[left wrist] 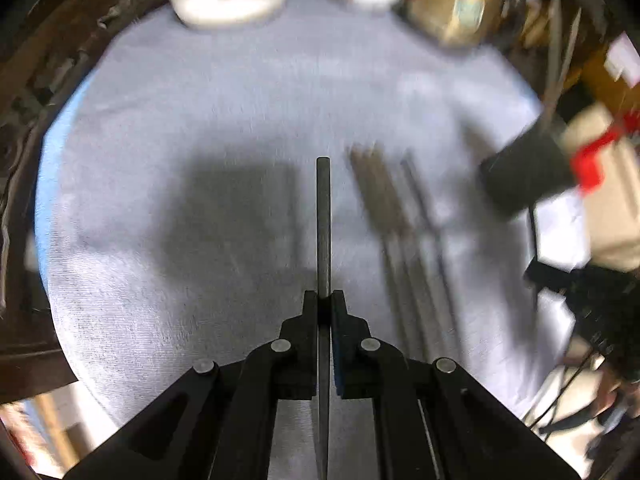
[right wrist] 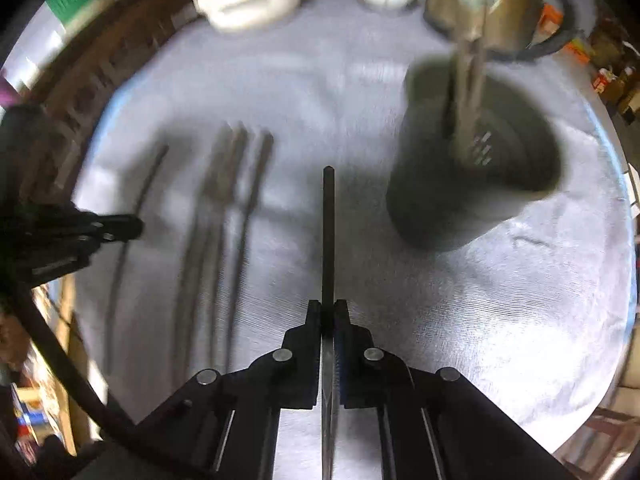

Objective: Organize utensils
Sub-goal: 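Lift both held chopsticks upright and carry them above the grey cup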

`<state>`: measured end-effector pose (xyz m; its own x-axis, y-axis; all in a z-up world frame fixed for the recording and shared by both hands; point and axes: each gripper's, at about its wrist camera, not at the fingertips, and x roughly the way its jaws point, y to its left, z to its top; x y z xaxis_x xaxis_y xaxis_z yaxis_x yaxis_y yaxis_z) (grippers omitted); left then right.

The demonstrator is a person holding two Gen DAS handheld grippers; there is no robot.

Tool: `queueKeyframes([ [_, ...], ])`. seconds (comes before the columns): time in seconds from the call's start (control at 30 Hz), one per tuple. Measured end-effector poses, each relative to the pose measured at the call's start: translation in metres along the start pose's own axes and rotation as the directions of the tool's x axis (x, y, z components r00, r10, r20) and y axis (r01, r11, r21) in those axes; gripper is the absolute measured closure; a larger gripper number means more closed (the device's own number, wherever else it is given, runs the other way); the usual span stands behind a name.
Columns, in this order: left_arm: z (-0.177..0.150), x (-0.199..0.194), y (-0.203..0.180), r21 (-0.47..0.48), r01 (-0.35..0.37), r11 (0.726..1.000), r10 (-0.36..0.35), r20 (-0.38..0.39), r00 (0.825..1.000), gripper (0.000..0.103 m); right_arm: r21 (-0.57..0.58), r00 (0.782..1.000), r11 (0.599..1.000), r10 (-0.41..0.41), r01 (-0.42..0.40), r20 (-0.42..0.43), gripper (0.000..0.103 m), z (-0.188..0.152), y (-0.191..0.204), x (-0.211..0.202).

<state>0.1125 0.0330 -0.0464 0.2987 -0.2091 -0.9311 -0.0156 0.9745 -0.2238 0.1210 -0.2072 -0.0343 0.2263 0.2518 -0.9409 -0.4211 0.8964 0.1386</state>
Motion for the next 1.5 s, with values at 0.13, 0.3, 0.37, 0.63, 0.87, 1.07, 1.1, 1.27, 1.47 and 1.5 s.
queueKeyframes([
  [0.13, -0.010, -0.048, 0.008, -0.075, 0.028, 0.997, -0.010, 0.230, 0.973, 0.097, 0.065, 0.975, 0.995, 0.062, -0.078, 0.212, 0.097, -0.015, -0.004, -0.043],
  [0.3, -0.023, -0.075, 0.002, -0.113, 0.032, 0.993, 0.021, 0.434, 0.901, 0.097, 0.132, 0.877, 0.985, 0.032, -0.108, 0.479, 0.097, -0.041, -0.009, -0.080],
  [0.37, -0.031, -0.081, -0.001, -0.119, 0.021, 0.993, 0.043, 0.511, 0.859, 0.097, 0.159, 0.835, 0.983, -0.015, -0.087, 0.550, 0.097, -0.048, -0.009, -0.086],
  [0.63, -0.029, -0.088, -0.011, -0.133, -0.040, 0.990, 0.122, 0.700, 0.704, 0.097, 0.255, 0.655, 0.966, -0.215, 0.035, 0.725, 0.097, -0.066, -0.017, -0.103],
  [0.87, -0.037, -0.070, -0.009, -0.143, -0.088, 0.986, 0.164, 0.719, 0.675, 0.097, 0.283, 0.602, 0.952, -0.293, 0.115, 0.743, 0.097, -0.077, -0.022, -0.097],
  [1.07, -0.056, -0.081, -0.008, -0.119, -0.102, 0.988, 0.157, 0.740, 0.654, 0.096, 0.255, 0.604, 0.958, -0.280, 0.128, 0.746, 0.096, -0.088, -0.015, -0.107],
  [1.1, -0.059, -0.083, -0.008, -0.116, -0.100, 0.988, 0.154, 0.742, 0.652, 0.096, 0.250, 0.606, 0.960, -0.275, 0.127, 0.746, 0.096, -0.093, -0.013, -0.110],
  [1.27, -0.080, -0.097, -0.005, -0.105, -0.073, 0.992, 0.127, 0.746, 0.654, 0.096, 0.247, 0.620, 0.962, -0.263, 0.114, 0.739, 0.096, -0.110, -0.012, -0.118],
  [1.47, -0.095, -0.104, -0.001, -0.109, -0.028, 0.994, 0.100, 0.745, 0.660, 0.096, 0.259, 0.639, 0.962, -0.253, 0.087, 0.726, 0.096, -0.125, -0.015, -0.125],
  [1.5, -0.095, -0.105, -0.001, -0.108, -0.024, 0.994, 0.096, 0.744, 0.661, 0.096, 0.263, 0.640, 0.961, -0.252, 0.081, 0.725, 0.096, -0.125, -0.016, -0.125],
])
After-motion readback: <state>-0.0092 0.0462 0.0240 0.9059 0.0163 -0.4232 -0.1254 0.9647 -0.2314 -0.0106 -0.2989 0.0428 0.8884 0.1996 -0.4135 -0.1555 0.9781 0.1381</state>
